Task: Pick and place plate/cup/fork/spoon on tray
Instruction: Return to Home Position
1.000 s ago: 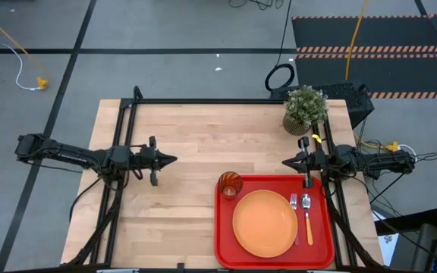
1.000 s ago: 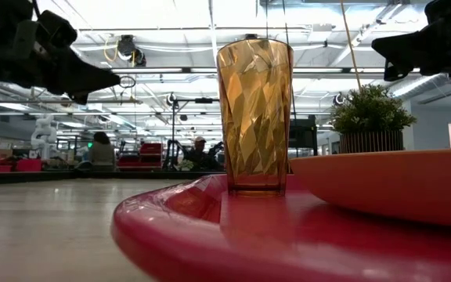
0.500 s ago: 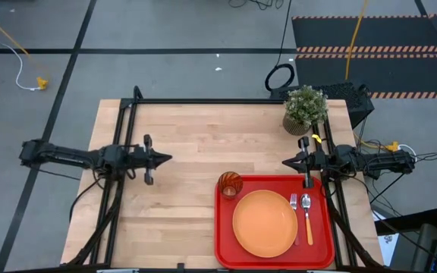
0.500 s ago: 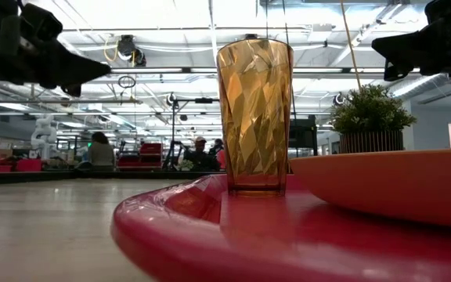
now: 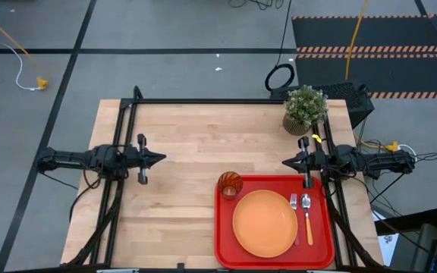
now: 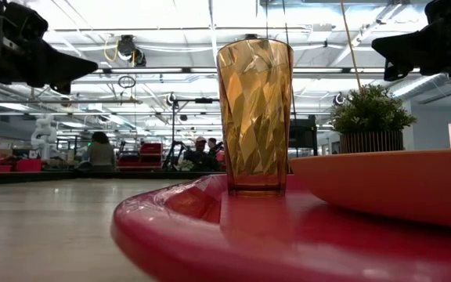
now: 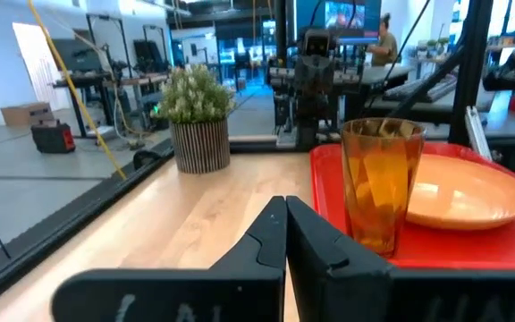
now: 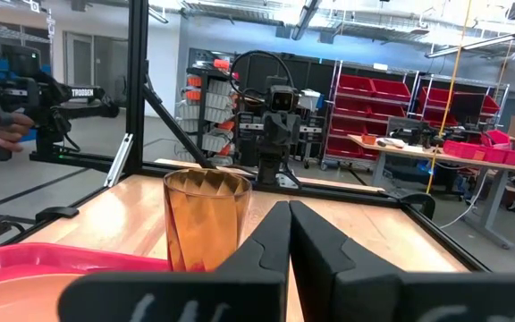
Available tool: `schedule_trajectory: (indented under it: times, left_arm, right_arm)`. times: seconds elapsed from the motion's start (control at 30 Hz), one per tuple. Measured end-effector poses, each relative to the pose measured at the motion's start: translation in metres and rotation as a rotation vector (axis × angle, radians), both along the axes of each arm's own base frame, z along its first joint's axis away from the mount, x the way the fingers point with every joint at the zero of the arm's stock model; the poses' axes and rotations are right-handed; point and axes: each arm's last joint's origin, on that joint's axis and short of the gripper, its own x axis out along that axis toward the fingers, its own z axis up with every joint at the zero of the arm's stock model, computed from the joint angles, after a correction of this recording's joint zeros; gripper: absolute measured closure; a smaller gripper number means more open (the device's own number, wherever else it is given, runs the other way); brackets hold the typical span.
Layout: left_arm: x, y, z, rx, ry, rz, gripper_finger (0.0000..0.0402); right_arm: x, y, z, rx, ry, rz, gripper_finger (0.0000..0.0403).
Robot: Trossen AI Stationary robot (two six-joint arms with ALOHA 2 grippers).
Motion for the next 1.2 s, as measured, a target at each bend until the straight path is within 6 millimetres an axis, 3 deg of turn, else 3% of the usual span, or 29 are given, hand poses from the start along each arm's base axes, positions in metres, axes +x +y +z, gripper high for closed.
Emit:
schedule_trajectory:
  times: [0.57,1.2]
  left_arm:
    - [-0.0011,0.0008,-0.0005,0.116,0.009,-0.094,0.0393]
    - [-0.0010,0.0009,0.0000,0.073,0.000,-0.093,0.0380]
  right_arm:
    - [0.0000,0.0000,0.0000,0.000,0.000,0.000,0.0403]
    - [0.0000,0.0000,0.0000,0.000,0.000,0.000,0.0403]
